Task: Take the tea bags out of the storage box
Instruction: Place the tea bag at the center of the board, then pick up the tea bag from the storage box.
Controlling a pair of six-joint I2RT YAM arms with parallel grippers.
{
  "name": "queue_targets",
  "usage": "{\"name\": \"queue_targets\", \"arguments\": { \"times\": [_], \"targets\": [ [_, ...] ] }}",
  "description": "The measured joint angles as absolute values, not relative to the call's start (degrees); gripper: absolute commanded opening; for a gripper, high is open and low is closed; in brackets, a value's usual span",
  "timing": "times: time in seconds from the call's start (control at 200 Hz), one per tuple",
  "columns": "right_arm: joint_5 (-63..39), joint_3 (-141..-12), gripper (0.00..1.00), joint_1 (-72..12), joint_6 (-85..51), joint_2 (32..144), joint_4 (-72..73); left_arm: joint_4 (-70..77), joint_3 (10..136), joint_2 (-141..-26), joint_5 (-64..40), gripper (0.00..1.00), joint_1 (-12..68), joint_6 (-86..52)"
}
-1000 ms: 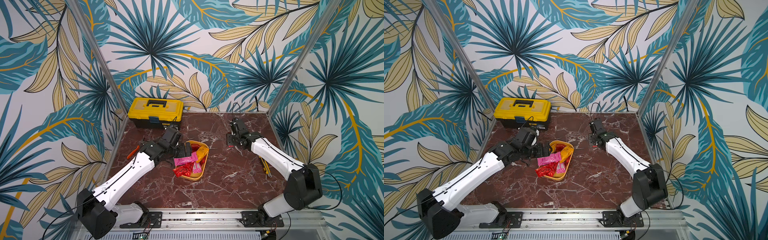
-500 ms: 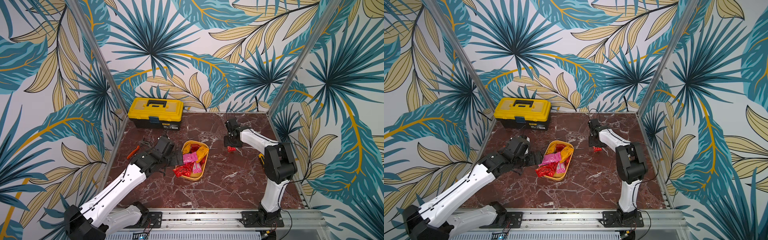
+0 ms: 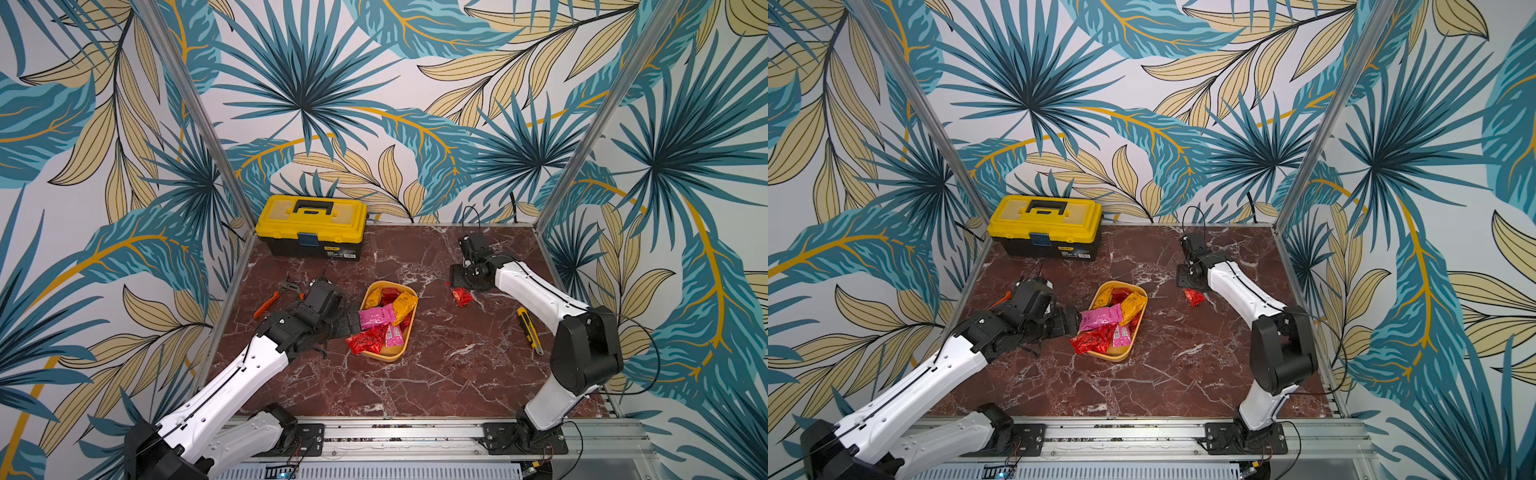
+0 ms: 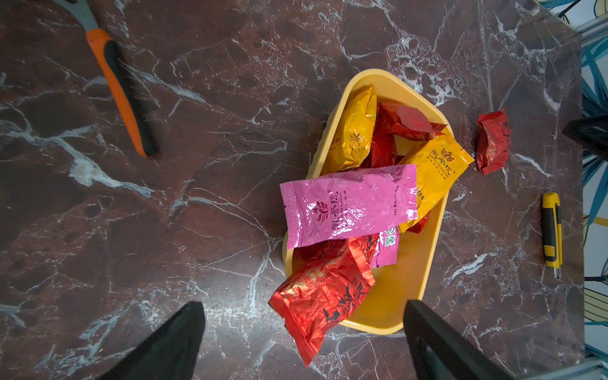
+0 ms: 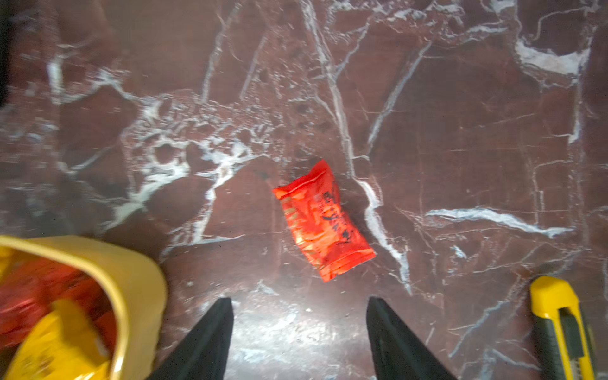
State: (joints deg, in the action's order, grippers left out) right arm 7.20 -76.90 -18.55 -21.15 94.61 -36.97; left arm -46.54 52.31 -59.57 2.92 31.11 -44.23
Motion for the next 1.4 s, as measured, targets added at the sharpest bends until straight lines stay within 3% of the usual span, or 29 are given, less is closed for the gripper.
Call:
{"name": "queue_targets", "arguments": {
  "times": [0.17,0.436,0.741,0.961,1.397],
  "targets": [
    [-1.2,-73.7,0.55,-20.1,-24.6,91.5,-33.9,-44.6,51.1,-59.5,0.2,1.00,29.7,-44.9],
    [-13.0,-69.6,0.47,-22.4,-31.6,91.5,-27.2,-43.8,49.6,-58.9,-2.0,1.00,29.3,-45.7],
    [-17.0,-69.1,0.37,-24.6,-34.1,95.2,-23.0,-43.5,48.2,-57.5,-2.9,1.00,29.2,-46.4],
    [-16.0,-71.7,0.37,-26.1,-31.9,98.3,-24.6,-43.5,47.7,-55.6,-2.7,1.00,29.0,-46.8],
    [-6.2,-87.8,0.48,-34.3,-22.5,104.2,-33.4,-44.9,44.6,-50.3,-2.1,1.00,27.9,-47.4]
  ]
}}
